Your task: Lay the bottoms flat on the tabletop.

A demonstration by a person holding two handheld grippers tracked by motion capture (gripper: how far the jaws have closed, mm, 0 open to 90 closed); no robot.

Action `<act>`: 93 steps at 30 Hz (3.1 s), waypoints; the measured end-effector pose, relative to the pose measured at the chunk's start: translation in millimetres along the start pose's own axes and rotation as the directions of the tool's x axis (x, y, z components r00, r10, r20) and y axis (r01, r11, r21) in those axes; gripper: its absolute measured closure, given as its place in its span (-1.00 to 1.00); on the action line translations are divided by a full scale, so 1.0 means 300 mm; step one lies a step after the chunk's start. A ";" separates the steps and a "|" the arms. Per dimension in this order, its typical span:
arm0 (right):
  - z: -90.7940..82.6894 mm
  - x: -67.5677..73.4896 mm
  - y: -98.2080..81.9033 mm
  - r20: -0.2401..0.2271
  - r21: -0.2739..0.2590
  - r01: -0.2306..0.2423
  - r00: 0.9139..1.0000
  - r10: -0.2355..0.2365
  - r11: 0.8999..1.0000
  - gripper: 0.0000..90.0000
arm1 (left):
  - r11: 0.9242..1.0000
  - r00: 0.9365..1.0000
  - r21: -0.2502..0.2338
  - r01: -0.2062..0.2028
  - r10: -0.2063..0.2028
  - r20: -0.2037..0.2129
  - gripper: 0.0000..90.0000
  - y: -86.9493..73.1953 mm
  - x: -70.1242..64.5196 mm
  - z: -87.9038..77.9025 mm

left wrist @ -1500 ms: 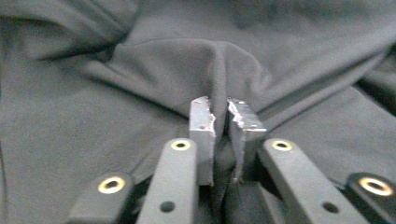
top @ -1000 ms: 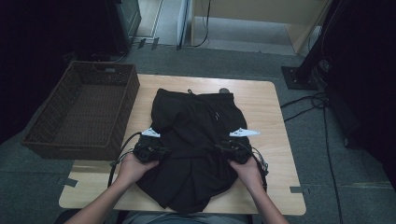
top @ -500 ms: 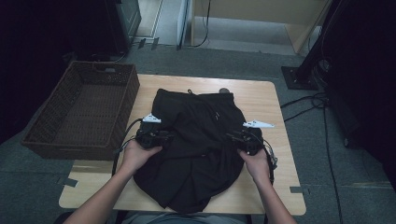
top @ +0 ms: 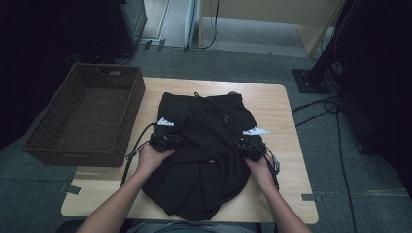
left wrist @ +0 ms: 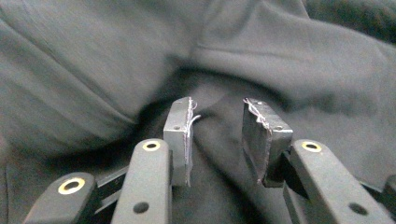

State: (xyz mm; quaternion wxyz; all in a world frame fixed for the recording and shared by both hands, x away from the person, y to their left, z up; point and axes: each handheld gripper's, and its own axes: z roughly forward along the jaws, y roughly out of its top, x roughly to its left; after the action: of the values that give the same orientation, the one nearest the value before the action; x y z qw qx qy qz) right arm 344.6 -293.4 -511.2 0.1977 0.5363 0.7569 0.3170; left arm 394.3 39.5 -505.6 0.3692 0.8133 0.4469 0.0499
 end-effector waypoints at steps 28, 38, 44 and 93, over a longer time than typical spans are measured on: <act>0.110 -0.026 0.210 -0.038 -0.062 -0.029 0.999 0.026 0.998 0.34 | 0.999 0.998 -0.002 0.036 -0.036 -0.045 0.15 0.144 0.072 0.011; 0.101 0.038 0.107 -0.039 -0.009 0.004 0.999 -0.004 1.000 0.24 | 1.000 0.999 -0.014 0.009 -0.010 -0.054 0.15 0.031 0.033 0.012; 0.141 0.034 0.123 -0.034 -0.055 -0.022 0.999 0.020 0.998 0.25 | 0.998 0.992 -0.057 -0.026 0.019 -0.126 0.24 0.055 0.039 0.051; 0.078 0.173 0.113 -0.147 -0.055 0.003 0.989 -0.011 0.999 0.09 | 0.998 0.994 -0.005 -0.062 0.061 -0.091 0.05 -0.038 0.030 -0.043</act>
State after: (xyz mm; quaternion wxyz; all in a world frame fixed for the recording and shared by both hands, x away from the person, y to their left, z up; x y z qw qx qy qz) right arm 364.8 -230.8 -502.6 0.1569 0.5032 0.7624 0.3754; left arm 386.4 57.2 -505.8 0.3500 0.8222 0.4376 0.0998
